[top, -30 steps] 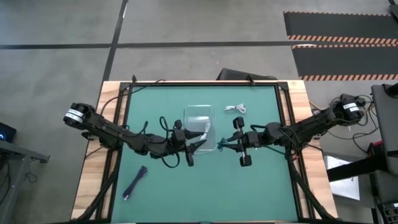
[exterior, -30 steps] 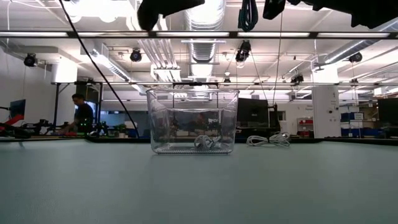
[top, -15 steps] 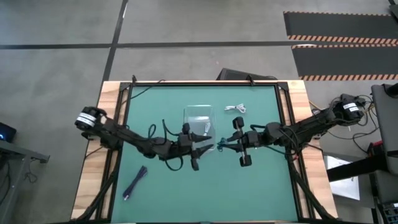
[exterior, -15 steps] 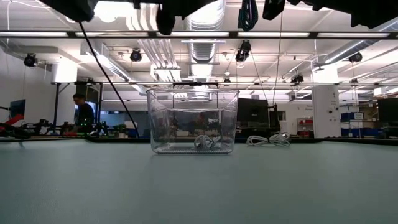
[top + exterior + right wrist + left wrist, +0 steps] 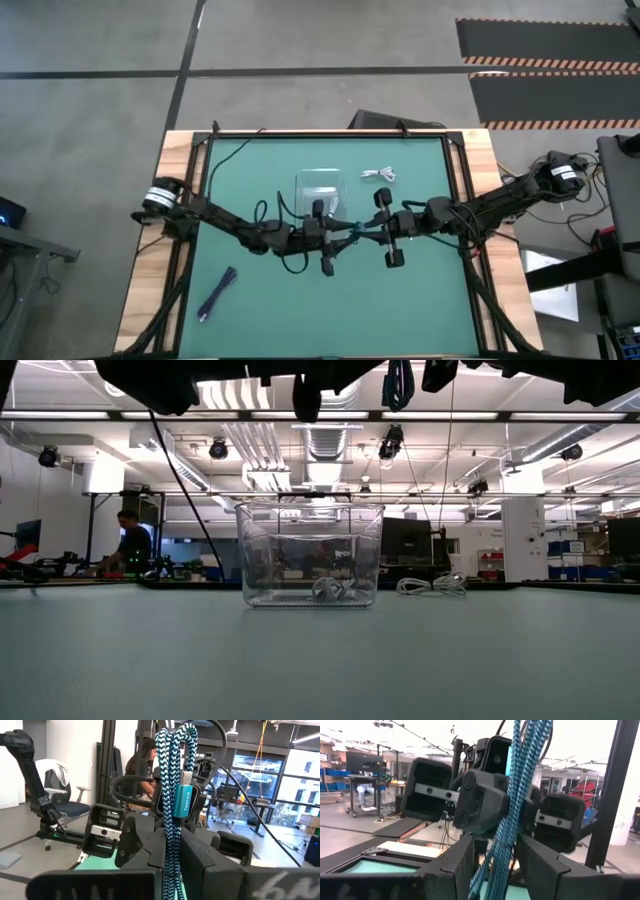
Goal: Pick and place USB-C Cables
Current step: Put the blue charger cable into the transparent bin
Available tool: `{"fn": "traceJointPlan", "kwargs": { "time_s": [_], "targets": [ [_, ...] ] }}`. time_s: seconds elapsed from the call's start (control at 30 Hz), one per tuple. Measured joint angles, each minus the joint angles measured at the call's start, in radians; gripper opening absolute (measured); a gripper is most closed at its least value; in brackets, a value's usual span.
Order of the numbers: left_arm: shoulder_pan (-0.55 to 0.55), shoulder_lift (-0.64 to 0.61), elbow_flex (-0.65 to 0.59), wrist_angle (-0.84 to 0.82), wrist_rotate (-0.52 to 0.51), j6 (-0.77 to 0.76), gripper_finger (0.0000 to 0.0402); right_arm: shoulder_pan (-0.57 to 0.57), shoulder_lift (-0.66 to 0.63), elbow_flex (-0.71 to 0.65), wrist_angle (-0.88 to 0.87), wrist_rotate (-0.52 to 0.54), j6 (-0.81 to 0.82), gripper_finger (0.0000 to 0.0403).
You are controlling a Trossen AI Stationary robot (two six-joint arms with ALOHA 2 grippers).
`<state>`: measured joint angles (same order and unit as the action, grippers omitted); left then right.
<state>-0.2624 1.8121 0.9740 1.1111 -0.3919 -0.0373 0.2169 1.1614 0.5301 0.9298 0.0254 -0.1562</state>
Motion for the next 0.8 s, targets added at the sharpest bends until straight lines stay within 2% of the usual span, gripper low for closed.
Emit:
{"fn": "traceJointPlan", "kwargs": {
  "time_s": [0.43, 0.8],
  "targets": [
    [0.003, 0.049, 0.064, -0.021, 0.031, -0.003, 0.0132, 0.000, 0.000, 0.000, 0.001, -0.001, 0.000, 0.0023],
    [0.004, 0.052, 0.067, -0.021, 0.037, 0.000, 0.0122, 0.000, 0.000, 0.000, 0.002, -0.002, -0.001, 0.0023]
  ]
}}
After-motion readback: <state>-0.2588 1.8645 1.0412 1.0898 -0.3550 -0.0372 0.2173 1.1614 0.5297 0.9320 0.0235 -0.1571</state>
